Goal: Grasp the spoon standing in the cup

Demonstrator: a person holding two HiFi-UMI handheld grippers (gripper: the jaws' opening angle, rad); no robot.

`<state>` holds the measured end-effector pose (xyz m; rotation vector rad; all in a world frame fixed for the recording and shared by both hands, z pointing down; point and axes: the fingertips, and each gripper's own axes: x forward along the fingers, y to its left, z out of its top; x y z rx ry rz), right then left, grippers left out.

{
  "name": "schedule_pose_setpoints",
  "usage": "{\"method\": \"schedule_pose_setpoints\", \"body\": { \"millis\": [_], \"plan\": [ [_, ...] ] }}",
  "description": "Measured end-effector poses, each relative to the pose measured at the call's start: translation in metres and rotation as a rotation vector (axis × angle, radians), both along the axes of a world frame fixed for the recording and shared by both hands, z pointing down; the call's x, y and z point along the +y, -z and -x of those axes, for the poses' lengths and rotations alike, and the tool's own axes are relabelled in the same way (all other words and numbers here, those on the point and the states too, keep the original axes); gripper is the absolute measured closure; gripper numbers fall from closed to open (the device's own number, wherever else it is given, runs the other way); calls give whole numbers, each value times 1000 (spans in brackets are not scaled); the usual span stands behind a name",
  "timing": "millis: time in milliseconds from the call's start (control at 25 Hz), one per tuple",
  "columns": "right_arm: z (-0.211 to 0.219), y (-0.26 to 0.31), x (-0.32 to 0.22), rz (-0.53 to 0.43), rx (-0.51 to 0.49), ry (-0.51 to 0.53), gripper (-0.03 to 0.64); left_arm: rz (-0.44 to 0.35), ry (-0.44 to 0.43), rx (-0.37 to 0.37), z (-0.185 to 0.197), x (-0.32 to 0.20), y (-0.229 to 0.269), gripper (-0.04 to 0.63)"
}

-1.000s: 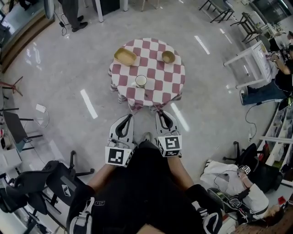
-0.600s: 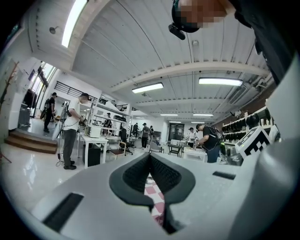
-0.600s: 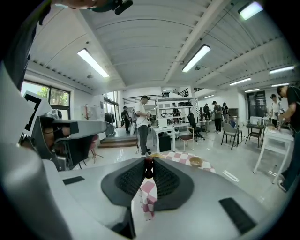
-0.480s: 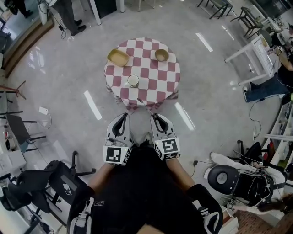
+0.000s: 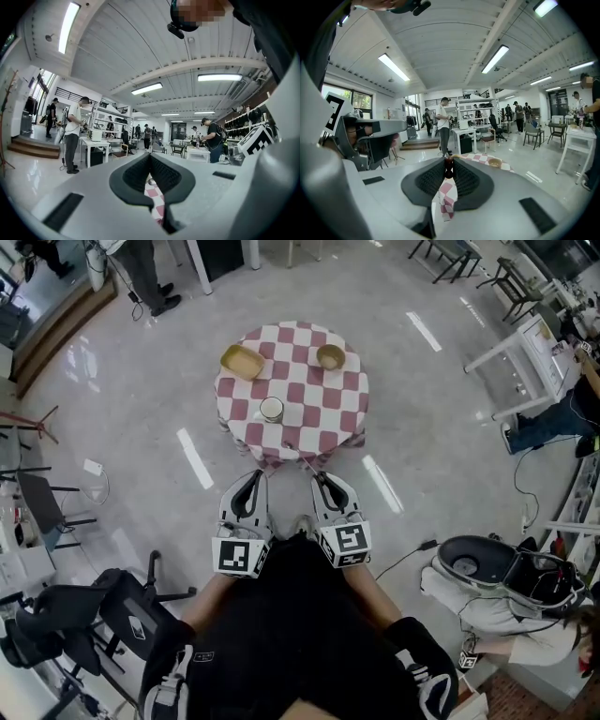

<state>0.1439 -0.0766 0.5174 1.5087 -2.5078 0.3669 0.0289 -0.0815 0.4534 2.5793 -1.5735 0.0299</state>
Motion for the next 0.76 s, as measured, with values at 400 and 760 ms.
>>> {"method": "schedule_pose_setpoints", "body": {
  "millis": [400,760],
  "plan": [
    [-6,1,2,-5,-4,-10,552,-2,-7,1,-6,2,0,588],
    [-11,-1,1,-5,1,-9,552,-4,-7,1,-11,2,-1,587]
  ]
}}
